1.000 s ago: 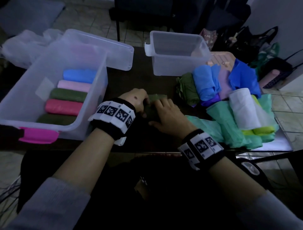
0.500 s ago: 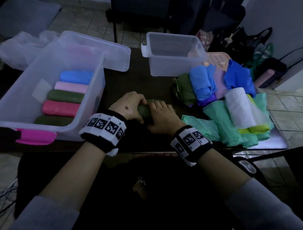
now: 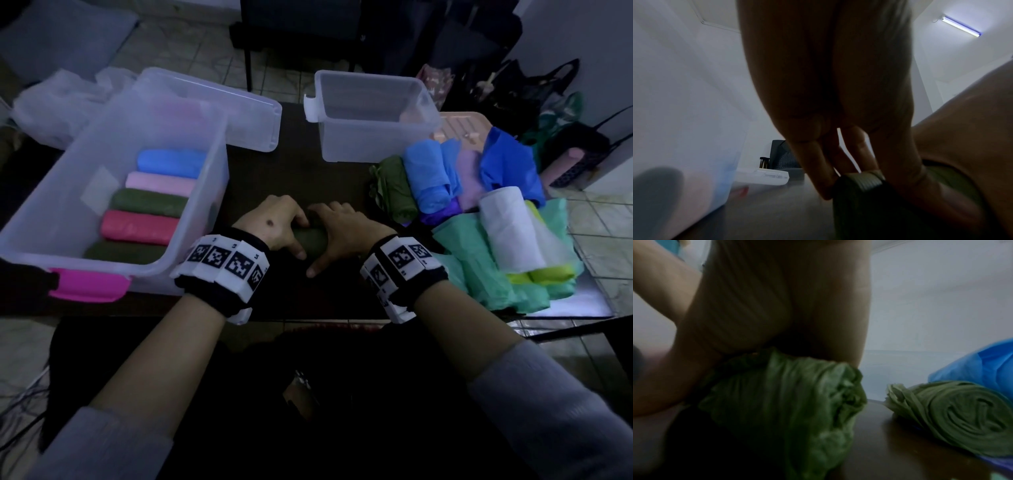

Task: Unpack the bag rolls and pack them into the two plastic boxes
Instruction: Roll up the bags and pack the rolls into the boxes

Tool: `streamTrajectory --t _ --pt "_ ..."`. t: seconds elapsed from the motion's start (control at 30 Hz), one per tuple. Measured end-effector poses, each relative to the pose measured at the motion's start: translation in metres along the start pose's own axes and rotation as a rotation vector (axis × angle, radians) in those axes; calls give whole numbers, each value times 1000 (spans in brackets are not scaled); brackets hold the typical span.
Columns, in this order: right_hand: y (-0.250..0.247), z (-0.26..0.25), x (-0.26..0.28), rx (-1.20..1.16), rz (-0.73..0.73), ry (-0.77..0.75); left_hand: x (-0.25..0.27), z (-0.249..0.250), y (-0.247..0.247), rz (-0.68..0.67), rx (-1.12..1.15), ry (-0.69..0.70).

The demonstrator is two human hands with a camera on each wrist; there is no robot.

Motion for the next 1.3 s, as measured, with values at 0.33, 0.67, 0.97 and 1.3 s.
streamTrajectory --t 0.33,0.67,0.97,1.3 --pt "6 0 9 13 43 -66 -2 -4 1 9 16 0" --pt "18 4 21 -54 117 -107 9 -1 2 74 12 12" --pt "-54 -44 20 -465 378 -150 116 -22 -99 888 240 -42" --pt "-92 -190 1 -702 426 -419 200 -190 -65 807 516 -809"
Point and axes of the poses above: each hand's wrist, its own x-axis away from the middle knuckle, its own y-axis out of the palm, z = x × y, the point moved 6 cm from there along -x, towards the middle knuckle, and after that the axes turned 3 degrees about -x, right-handed, at the moved point
